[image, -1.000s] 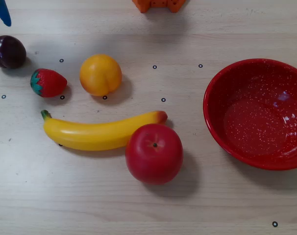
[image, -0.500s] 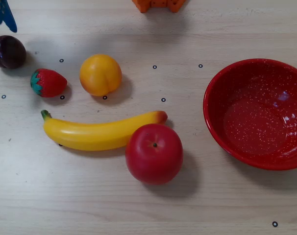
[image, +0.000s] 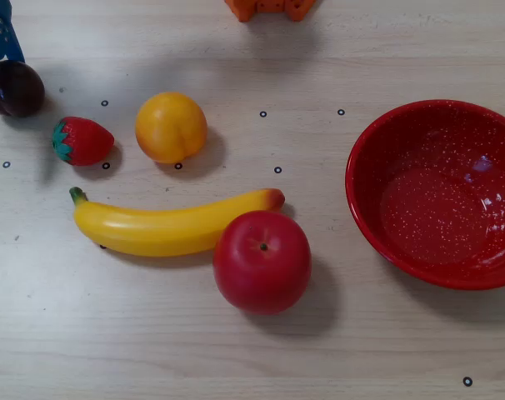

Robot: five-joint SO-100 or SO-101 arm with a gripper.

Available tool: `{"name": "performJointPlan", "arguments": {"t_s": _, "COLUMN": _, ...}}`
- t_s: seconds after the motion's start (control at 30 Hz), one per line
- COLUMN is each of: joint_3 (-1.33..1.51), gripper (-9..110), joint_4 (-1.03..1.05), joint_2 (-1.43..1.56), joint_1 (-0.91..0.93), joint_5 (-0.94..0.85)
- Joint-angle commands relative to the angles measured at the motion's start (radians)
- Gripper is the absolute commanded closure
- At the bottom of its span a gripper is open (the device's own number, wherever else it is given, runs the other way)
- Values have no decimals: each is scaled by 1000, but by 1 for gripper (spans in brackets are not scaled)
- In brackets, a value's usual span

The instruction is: Put plum in the red bowl.

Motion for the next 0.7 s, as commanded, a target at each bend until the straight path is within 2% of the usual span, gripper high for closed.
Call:
{"name": "performJointPlan", "arguments": {"t_s": 0.0, "joint_3": -77, "gripper": 25, "joint_4": -11, "joint_2": 61, "joint_1": -12, "joint_5": 12}}
{"name": "performJointPlan", "arguments": {"t_s": 0.67, "joint_3": -28, "gripper": 25, "joint_4": -44, "joint_2": 60, "joint_1": 35, "joint_5": -38}}
